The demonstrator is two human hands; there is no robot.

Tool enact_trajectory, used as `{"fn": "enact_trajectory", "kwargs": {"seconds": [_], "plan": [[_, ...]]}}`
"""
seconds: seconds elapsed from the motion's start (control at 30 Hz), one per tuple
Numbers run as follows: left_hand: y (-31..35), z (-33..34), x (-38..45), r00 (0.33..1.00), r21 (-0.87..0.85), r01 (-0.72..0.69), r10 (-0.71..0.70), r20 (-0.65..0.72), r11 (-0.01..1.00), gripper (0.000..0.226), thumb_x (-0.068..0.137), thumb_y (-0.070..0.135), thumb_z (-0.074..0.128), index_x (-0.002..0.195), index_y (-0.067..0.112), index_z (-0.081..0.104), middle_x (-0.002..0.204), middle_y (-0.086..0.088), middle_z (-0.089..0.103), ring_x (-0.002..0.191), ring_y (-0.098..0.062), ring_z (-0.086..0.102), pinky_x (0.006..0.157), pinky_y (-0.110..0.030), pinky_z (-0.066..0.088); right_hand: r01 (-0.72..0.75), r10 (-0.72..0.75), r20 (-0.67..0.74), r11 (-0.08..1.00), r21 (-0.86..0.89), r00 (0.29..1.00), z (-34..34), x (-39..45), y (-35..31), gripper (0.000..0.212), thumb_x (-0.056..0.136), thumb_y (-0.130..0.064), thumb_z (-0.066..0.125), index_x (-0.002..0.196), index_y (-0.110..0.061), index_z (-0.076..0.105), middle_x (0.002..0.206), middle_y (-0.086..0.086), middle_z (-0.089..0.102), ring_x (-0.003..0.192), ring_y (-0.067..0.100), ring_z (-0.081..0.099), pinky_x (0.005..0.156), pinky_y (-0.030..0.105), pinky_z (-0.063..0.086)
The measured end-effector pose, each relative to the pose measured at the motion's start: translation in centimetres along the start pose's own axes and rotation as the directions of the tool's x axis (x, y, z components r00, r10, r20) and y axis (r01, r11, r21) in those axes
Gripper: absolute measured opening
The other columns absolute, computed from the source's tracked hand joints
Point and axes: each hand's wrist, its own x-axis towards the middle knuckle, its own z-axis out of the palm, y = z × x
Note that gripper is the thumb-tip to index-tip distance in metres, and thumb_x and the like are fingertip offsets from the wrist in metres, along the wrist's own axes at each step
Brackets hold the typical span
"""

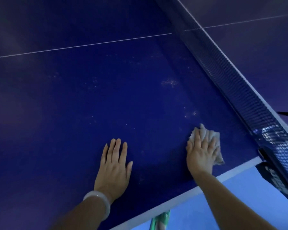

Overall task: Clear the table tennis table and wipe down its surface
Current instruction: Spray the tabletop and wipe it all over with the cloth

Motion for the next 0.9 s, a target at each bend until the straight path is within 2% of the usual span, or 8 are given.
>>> {"fn": "enact_trajectory", "kwargs": {"seconds": [0.13, 0.23, 0.3, 0.4, 0.5, 0.6, 0.77, 0.9], "plan": [[0.0, 0.0, -0.1, 1.000, 0.010, -0.001, 0.001, -0.010, 1.000, 0.064, 0.100, 0.043, 0.019, 0.148, 0.003, 0.034, 0.156, -0.018, 0.028, 0.148, -0.031, 0.019, 0.117, -0.050, 0.022, 0.277, -0.280, -0.004, 0.954, -0.115, 0.960, 1.9, -3.9, -4.4, 0.071, 0.100, -0.035, 0.036, 0.157, -0.023, -0.004, 0.165, 0.010, -0.005, 0.149, 0.041, -0.007, 0.120, 0.060, 0.001], [0.1, 0.0, 0.0, 1.000, 0.012, 0.001, -0.001, -0.020, 1.000, 0.064, 0.100, 0.043, 0.018, 0.148, 0.003, 0.035, 0.156, -0.018, 0.029, 0.148, -0.029, 0.020, 0.118, -0.047, 0.017, 0.732, -0.719, 0.138, 0.670, -0.123, 0.681, 3.3, -8.7, -4.3, 0.074, 0.094, -0.038, 0.044, 0.158, -0.022, 0.009, 0.165, 0.005, 0.005, 0.150, 0.038, 0.003, 0.120, 0.057, 0.007], [0.0, 0.1, 0.0, 0.999, 0.010, 0.000, 0.001, -0.034, 1.000, 0.064, 0.099, 0.043, 0.020, 0.147, 0.004, 0.036, 0.155, -0.017, 0.030, 0.147, -0.029, 0.021, 0.119, -0.045, 0.014, 0.809, -0.792, 0.165, 0.573, -0.133, 0.588, 2.1, -7.5, -1.3, 0.065, 0.097, -0.040, 0.036, 0.157, -0.027, 0.015, 0.164, 0.003, 0.014, 0.151, 0.035, 0.007, 0.117, 0.052, 0.008], [0.0, 0.3, 0.0, 0.999, 0.002, 0.010, -0.010, -0.034, 1.000, 0.064, 0.099, 0.043, 0.020, 0.149, 0.005, 0.034, 0.155, -0.016, 0.030, 0.147, -0.028, 0.021, 0.120, -0.044, 0.012, 0.656, -0.644, 0.151, 0.697, -0.291, 0.750, -0.6, -2.5, 5.3, 0.061, 0.094, -0.029, 0.036, 0.154, -0.021, 0.028, 0.160, 0.009, 0.027, 0.145, 0.047, 0.016, 0.113, 0.062, 0.024], [0.0, 0.4, 0.0, 0.999, 0.017, 0.029, -0.029, -0.023, 0.999, 0.065, 0.099, 0.044, 0.018, 0.149, 0.005, 0.034, 0.155, -0.015, 0.031, 0.148, -0.027, 0.021, 0.120, -0.044, 0.013, 0.304, -0.299, 0.056, 0.935, -0.181, 0.953, -3.4, 2.0, 10.2, 0.053, 0.103, -0.039, 0.011, 0.153, -0.036, -0.007, 0.165, 0.000, -0.005, 0.151, 0.032, -0.010, 0.121, 0.055, -0.001], [0.2, 0.1, -0.1, 0.999, 0.016, 0.033, -0.032, -0.009, 0.999, 0.069, 0.100, 0.047, 0.014, 0.147, 0.002, 0.036, 0.154, -0.017, 0.033, 0.147, -0.029, 0.023, 0.120, -0.046, 0.015, 0.247, -0.242, 0.066, 0.966, -0.075, 0.968, -3.7, 2.1, 9.7, 0.054, 0.102, -0.043, 0.014, 0.148, -0.043, -0.014, 0.164, -0.003, -0.010, 0.150, 0.027, -0.018, 0.120, 0.048, -0.015], [3.8, -1.1, 1.7, 0.980, -0.183, 0.164, -0.181, -0.082, 0.969, 0.072, 0.096, 0.050, 0.021, 0.137, -0.002, 0.049, 0.147, -0.020, 0.037, 0.142, -0.034, 0.028, 0.119, -0.051, 0.020, 0.506, -0.481, 0.184, 0.853, -0.127, 0.857, -2.9, -0.4, 10.3, 0.055, 0.098, -0.052, -0.003, 0.152, -0.041, -0.012, 0.162, -0.012, -0.014, 0.149, 0.019, -0.022, 0.121, 0.044, -0.012], [9.7, -1.5, 4.8, 0.987, -0.165, 0.088, -0.108, -0.120, 0.982, 0.064, 0.102, 0.047, 0.024, 0.143, 0.001, 0.041, 0.152, -0.018, 0.031, 0.144, -0.032, 0.026, 0.120, -0.045, 0.020, 0.347, -0.329, 0.133, 0.926, -0.151, 0.935, -4.4, 1.7, 14.6, 0.065, 0.087, -0.053, -0.011, 0.150, -0.039, -0.017, 0.163, -0.009, -0.014, 0.148, 0.024, -0.024, 0.120, 0.047, -0.013]]}}
